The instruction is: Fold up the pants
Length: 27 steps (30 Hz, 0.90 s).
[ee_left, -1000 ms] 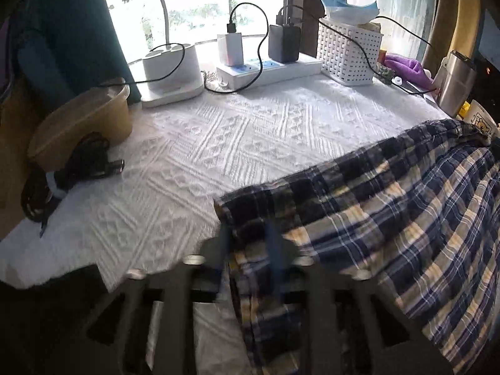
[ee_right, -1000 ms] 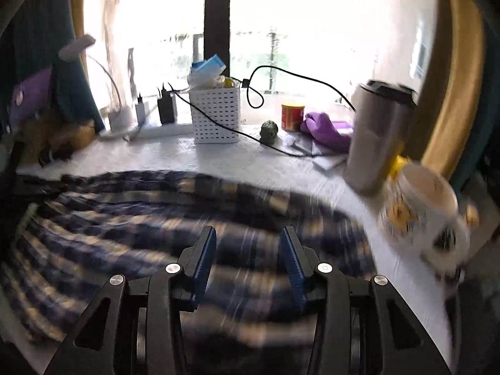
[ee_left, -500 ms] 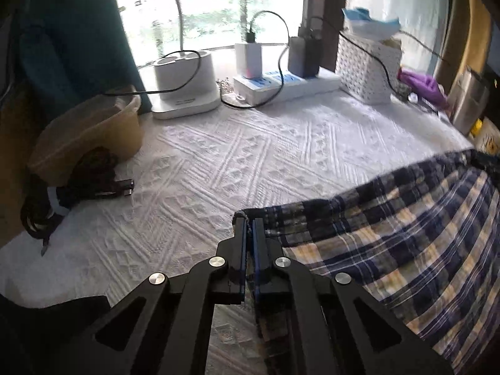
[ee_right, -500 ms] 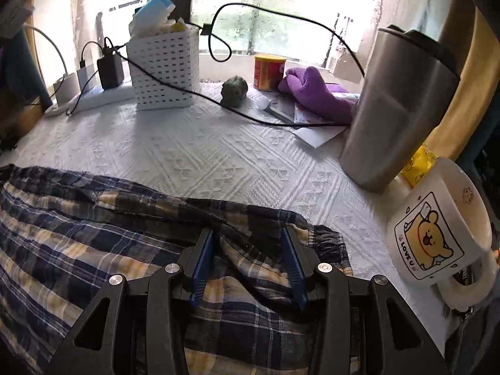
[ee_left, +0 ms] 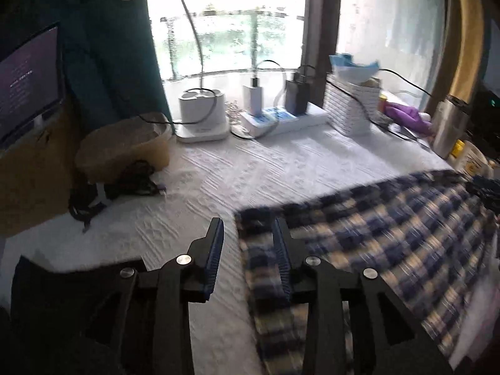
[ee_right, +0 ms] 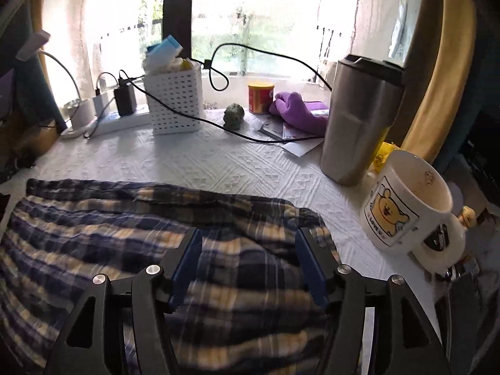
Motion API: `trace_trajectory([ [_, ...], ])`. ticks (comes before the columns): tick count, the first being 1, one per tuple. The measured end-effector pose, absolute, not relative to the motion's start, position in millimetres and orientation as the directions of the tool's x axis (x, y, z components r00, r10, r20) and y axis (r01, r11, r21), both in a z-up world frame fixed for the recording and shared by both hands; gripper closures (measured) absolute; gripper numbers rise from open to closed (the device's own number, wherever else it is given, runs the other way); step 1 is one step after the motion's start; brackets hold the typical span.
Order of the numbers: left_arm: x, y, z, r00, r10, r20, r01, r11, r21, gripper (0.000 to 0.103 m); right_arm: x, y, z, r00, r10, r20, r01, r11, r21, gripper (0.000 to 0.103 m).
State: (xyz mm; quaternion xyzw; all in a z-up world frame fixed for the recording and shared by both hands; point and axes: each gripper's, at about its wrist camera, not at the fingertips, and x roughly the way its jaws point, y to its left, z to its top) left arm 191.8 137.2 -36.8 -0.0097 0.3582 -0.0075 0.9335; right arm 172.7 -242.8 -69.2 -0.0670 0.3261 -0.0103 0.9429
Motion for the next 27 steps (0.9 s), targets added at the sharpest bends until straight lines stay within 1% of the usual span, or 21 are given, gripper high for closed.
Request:
trace_trajectory([
  [3,170.5,122.8,-42.2,0.730,-0.070,-0.680,0.038,0.997,-0.062,0.071,159.2,-238.5,-68.8,0.791,-0.047,-0.610,-0.042,0.990,-0.132,0.038],
  [5,158.2,113.9,-49.1,0.712,-0.123,-0.691,0.059,0.992,-0.115,0.071,152.6,-236.6,-70.1,0.792,-0.036,-0.610,-0.053,0.991,-0.127,0.037],
  [7,148.8,105.0,-56.5,0.695,-0.149,-0.704,0.076,0.988,-0.134,0.071,147.6,-236.3,-73.9,0.789,-0.026,-0.614,-0.063,0.990,-0.124,0.037],
  [12,138.5,92.0,-81.4,0.650,-0.132,-0.749,0.064,0.991,-0.119,0.071,140.7,-247.8,-93.3,0.763,-0.028,-0.646,-0.052,0.993,-0.105,0.037],
  [16,135.6,91.0,-97.0,0.620,-0.085,-0.780,0.037,0.996,-0.079,0.071,132.5,-255.6,-105.9,0.747,-0.021,-0.664,-0.055,0.994,-0.092,0.037],
  [21,124.9,84.7,-87.9,0.642,-0.051,-0.765,0.021,0.999,-0.049,0.071,118.2,-258.8,-110.9,0.744,-0.017,-0.668,-0.066,0.993,-0.099,0.037],
  [25,108.2,56.1,-69.6,0.677,-0.125,-0.725,0.115,0.991,-0.063,0.071,104.7,-260.4,-101.9,0.764,-0.021,-0.644,-0.047,0.995,-0.088,0.037],
  [27,100.2,37.7,-66.0,0.667,-0.191,-0.720,0.180,0.979,-0.093,0.071,93.8,-257.0,-93.5,0.783,0.001,-0.622,-0.061,0.995,-0.075,0.037],
])
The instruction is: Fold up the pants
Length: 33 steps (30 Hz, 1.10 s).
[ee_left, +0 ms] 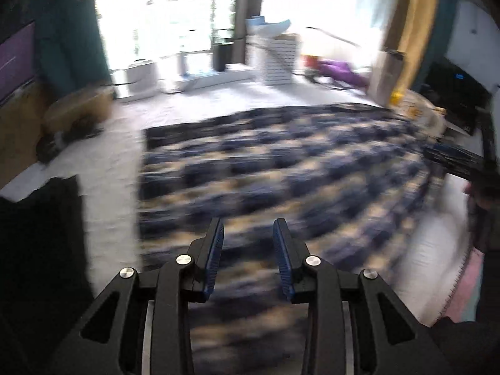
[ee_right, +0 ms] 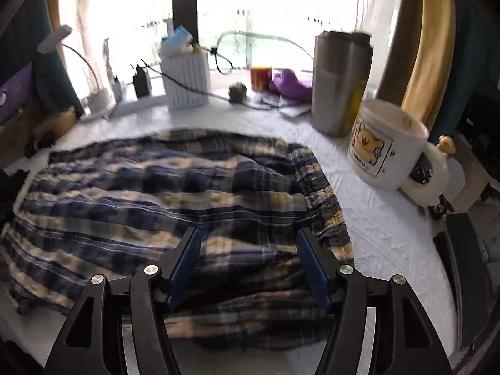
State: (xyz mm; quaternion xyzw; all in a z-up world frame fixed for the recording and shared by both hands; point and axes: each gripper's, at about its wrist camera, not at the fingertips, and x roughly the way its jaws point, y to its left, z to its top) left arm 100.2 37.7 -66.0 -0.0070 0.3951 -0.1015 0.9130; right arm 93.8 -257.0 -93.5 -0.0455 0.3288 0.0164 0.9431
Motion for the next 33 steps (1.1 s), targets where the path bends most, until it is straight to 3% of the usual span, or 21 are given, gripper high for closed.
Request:
trace_trajectory([
  [4,94.7,4.0,-72.5,0.621,-0.283,-0.731,0.277,0.952,-0.133,0.071,86.5,-245.2,-92.9,0.778,0.026,-0.628,-0.099,0.992,-0.081,0.037],
  [15,71.3,-37.5,-78.1,0.559,-0.380,-0.737,0.392,0.904,-0.169,0.071,69.9,-254.6,-109.2,0.759,0.030,-0.650,-0.075,0.996,-0.041,0.037],
  [17,70.1,-41.7,-80.5,0.546,-0.386,-0.743,0.407,0.898,-0.168,0.063,64.5,-261.1,-108.2,0.764,0.023,-0.645,-0.061,0.997,-0.036,0.037],
  [19,68.3,-47.8,-86.7,0.525,-0.377,-0.763,0.417,0.895,-0.156,0.048,60.6,-267.5,-108.0,0.766,0.022,-0.642,-0.051,0.998,-0.026,0.037],
  [27,56.2,-63.5,-103.0,0.542,-0.304,-0.783,0.457,0.889,-0.029,0.045,56.0,-277.3,-118.0,0.761,0.031,-0.648,-0.034,0.999,0.007,0.037],
  [29,55.3,-61.4,-102.2,0.566,-0.275,-0.778,0.437,0.899,0.000,0.061,56.7,-278.9,-121.2,0.759,0.034,-0.650,-0.034,0.999,0.013,0.037],
  [30,55.8,-59.3,-101.5,0.573,-0.264,-0.776,0.427,0.904,0.007,0.080,56.7,-278.8,-121.6,0.759,0.034,-0.650,-0.034,0.999,0.013,0.037],
  [31,57.6,-56.0,-100.5,0.577,-0.255,-0.776,0.414,0.910,0.008,0.093,56.4,-279.1,-121.8,0.760,0.035,-0.649,-0.035,0.999,0.014,0.037],
  [33,59.4,-48.6,-98.9,0.559,-0.277,-0.781,0.413,0.910,-0.027,0.096,56.6,-280.4,-121.9,0.759,0.040,-0.650,-0.036,0.999,0.020,0.037],
])
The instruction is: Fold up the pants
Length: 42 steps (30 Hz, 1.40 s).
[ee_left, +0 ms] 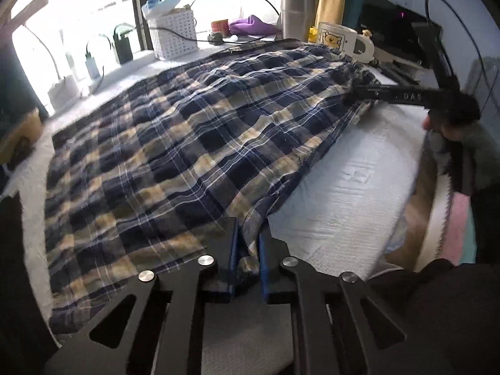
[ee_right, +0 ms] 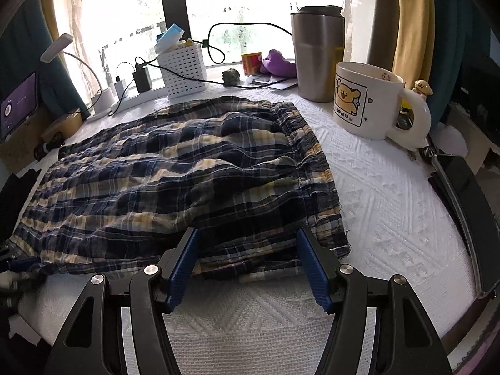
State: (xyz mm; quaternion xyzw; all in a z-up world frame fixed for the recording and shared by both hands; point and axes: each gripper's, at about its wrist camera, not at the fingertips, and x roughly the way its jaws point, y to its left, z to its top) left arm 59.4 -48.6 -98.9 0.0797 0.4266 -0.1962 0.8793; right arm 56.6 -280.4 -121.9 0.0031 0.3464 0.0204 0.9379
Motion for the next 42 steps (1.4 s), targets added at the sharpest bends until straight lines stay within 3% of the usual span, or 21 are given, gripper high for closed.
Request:
trace_trajectory([
  [5,48.1,-50.6,-98.1,0.553,-0.269,-0.788,0.416,0.909,-0.019,0.098,54.8,-280.9,-123.7,0.754,0.033,-0.657,-0.032,0.999,0.014,0.037],
  [11,48.7,-37.7,-95.2,0.524,-0.308,-0.794,0.391,0.915,-0.097,0.096,49.2,-282.2,-126.8,0.747,0.028,-0.665,-0.031,0.999,0.008,0.037],
  [14,49.5,-29.9,-88.2,0.511,-0.336,-0.791,0.381,0.914,-0.142,0.091,44.6,-283.3,-127.3,0.744,0.029,-0.668,-0.028,1.000,0.011,0.037],
  [19,47.7,-3.2,-71.2,0.568,-0.332,-0.753,0.330,0.930,-0.161,0.065,32.4,-288.7,-125.1,0.743,0.019,-0.669,-0.008,1.000,0.020,0.037],
  [24,59.4,32.5,-69.5,0.626,-0.243,-0.741,0.204,0.968,-0.146,0.064,19.6,-302.1,-124.8,0.747,0.051,-0.663,0.018,0.995,0.097,0.019],
  [33,73.1,88.9,-90.8,0.628,-0.123,-0.768,0.006,0.988,-0.153,0.064,22.4,-299.2,-125.0,0.748,0.154,-0.646,-0.001,0.973,0.231,0.014],
  [42,75.8,120.4,-88.4,0.654,-0.064,-0.754,-0.064,0.988,-0.140,0.064,49.0,-291.7,-123.9,0.751,0.184,-0.634,0.002,0.960,0.280,0.012],
])
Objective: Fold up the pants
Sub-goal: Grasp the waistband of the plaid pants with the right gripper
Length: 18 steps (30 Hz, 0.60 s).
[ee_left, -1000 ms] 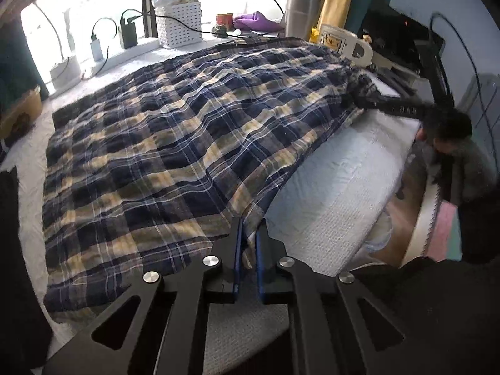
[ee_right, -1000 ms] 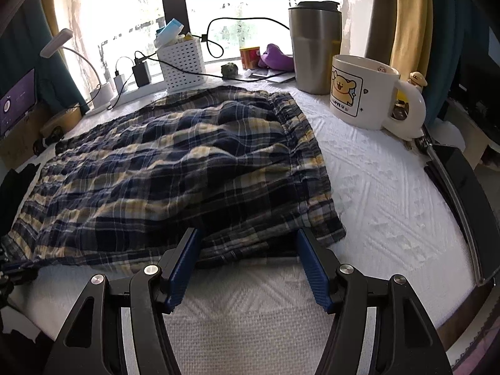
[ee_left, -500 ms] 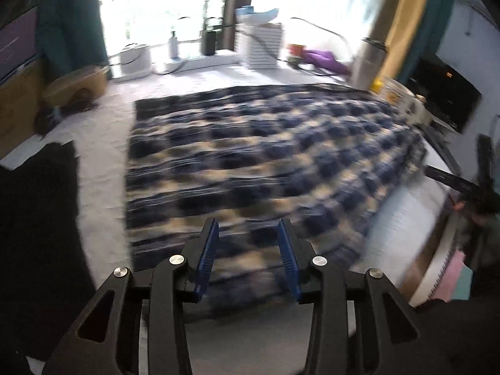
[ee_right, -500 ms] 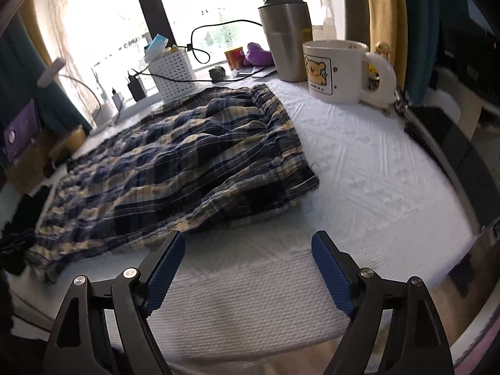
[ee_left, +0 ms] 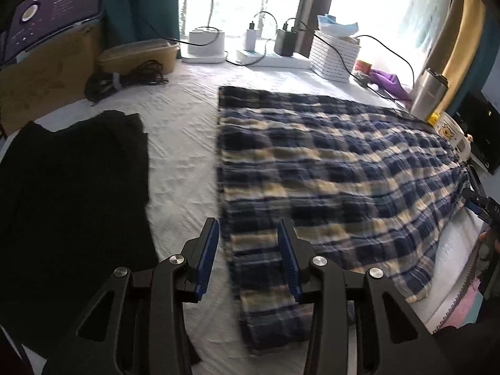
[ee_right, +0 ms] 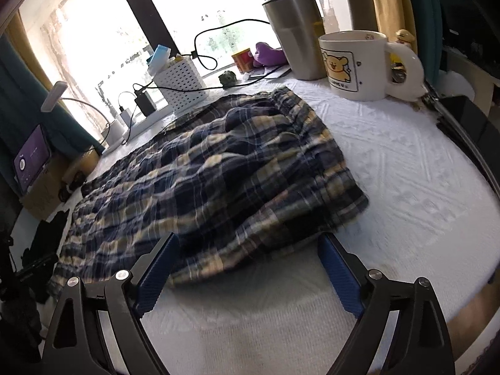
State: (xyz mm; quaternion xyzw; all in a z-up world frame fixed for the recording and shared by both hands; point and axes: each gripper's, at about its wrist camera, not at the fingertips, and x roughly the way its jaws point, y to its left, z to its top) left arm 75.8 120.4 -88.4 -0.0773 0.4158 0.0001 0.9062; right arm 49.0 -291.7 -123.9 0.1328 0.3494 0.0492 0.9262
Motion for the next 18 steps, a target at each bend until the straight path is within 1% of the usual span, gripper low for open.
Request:
trace_trajectory([
  [5,79.9,134.9,-91.2,0.659,-0.050,-0.751,-0.088,0.986,-0.143,0.064,68.7,-288.5,-121.9,0.752,0.176,-0.635,0.004,0.963,0.271,0.011],
  [10,83.0,139.6,-90.8,0.669,-0.057,-0.741,-0.072,0.987,-0.141,0.064,85.2,-285.3,-121.7,0.757,0.161,-0.633,0.000,0.969,0.246,0.011],
  [18,92.1,142.2,-85.2,0.691,-0.058,-0.721,-0.054,0.990,-0.132,0.064,103.5,-298.0,-117.0,0.767,0.196,-0.611,0.043,0.934,0.354,0.011],
])
